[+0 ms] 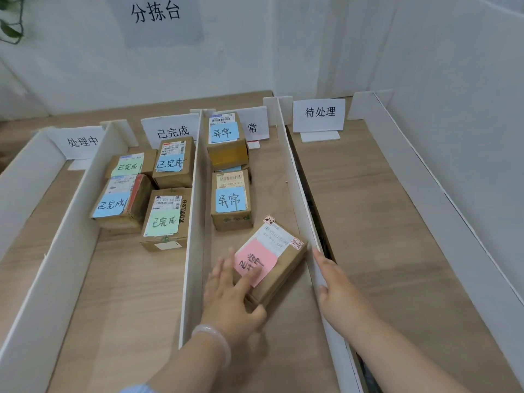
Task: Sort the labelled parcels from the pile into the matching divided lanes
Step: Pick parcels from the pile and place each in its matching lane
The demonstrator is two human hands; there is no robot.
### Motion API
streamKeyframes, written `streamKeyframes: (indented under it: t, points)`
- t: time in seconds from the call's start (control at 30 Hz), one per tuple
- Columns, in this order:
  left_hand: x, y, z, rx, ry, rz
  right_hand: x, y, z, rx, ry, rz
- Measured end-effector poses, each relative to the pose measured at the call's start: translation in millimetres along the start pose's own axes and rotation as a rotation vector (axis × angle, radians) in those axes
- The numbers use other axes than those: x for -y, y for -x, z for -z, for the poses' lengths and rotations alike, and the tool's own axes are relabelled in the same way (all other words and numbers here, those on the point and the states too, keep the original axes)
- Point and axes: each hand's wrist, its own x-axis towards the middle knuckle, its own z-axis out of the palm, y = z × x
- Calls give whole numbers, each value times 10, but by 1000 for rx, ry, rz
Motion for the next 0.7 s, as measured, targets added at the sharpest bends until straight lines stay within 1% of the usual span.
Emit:
streamKeyframes:
  t: [0.07, 0.23, 0.27, 0.33, 0.47, 0.57, 0.7]
  points:
    - [39, -45, 32, 45, -101, -102, -4, -11, -4, -2, 5, 11]
    - [-30, -192, 89, -29, -260, -76, -29, -32, 15, -7, 24, 29]
    - [-99, -208, 96, -19, -289, -70, -34, -33, 14, -7, 24, 29]
    - [-226, -264, 77, 32, -300, -12, -42, -30, 10, -6, 24, 24]
    - [-472, -455, 63, 25, -289, 38, -47, -45, -3, -12, 23, 36]
    - [-544, -587, 72, 62, -305, 29, -52, -58, 4, -7, 39, 42]
    - [-546, -803, 137, 77, -318, -30, -49, -47, 20, -3, 42, 46]
